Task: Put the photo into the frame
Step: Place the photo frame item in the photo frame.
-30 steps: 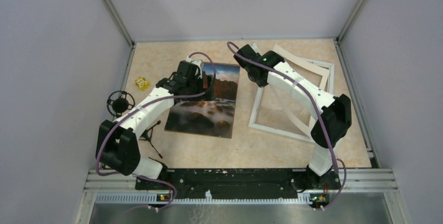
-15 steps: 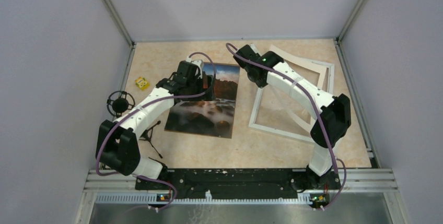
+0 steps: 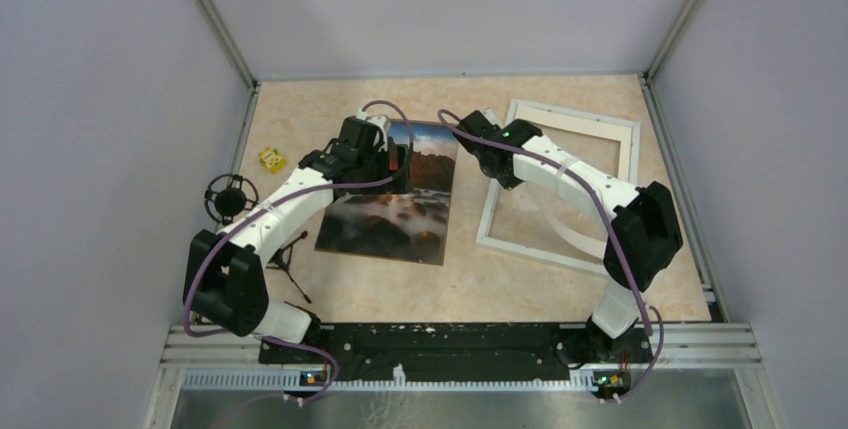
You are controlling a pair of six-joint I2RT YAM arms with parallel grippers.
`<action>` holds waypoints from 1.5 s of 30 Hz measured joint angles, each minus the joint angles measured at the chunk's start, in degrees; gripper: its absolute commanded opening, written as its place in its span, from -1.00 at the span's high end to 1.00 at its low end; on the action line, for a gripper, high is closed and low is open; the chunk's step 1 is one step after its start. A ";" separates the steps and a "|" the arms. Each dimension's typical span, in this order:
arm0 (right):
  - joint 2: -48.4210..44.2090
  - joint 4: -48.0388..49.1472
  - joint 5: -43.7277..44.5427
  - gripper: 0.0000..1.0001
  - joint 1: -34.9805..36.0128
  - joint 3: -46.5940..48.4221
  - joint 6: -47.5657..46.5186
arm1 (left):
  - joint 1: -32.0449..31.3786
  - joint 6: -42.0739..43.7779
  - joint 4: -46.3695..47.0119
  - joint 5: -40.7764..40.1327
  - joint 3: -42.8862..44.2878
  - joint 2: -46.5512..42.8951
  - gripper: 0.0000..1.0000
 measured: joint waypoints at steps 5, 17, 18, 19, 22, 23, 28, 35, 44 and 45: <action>-0.87 1.81 0.61 0.42 -0.02 -2.99 1.05 | 0.00 0.00 0.02 0.15 0.00 0.00 -0.96; -0.92 4.28 -4.50 -0.60 -1.20 -3.23 4.44 | 0.00 0.02 0.35 0.42 -0.07 0.00 -0.96; -0.94 4.70 -5.75 -0.64 -1.55 -3.23 4.74 | 0.00 0.02 0.37 0.42 -0.07 0.00 -0.96; -0.96 5.22 -7.10 -0.65 -1.95 -3.23 5.18 | 0.00 0.02 0.39 0.42 -0.13 0.00 -0.97; -1.16 6.69 -11.15 -0.68 -3.04 -3.23 6.51 | 0.00 0.02 0.39 0.42 -0.37 0.00 -0.96; -1.31 7.21 -12.55 -0.68 -3.34 -3.26 6.97 | 0.00 0.02 0.39 0.42 -0.44 0.00 -0.96; -4.85 11.85 -21.03 -0.59 -5.14 -7.19 10.29 | 0.00 0.00 0.39 0.85 -0.59 0.00 -0.97; -13.40 22.27 -36.96 -0.41 -13.55 -20.92 16.44 | 0.00 -0.04 0.61 4.55 -0.66 0.42 -0.96; -17.68 39.87 -56.70 -0.45 -16.57 -36.72 24.00 | 0.90 -1.90 1.29 10.10 -1.95 3.48 -0.96; -16.98 42.45 -58.45 -0.45 -15.91 -37.40 25.99 | 1.27 -2.32 1.77 10.67 -2.71 3.48 -0.96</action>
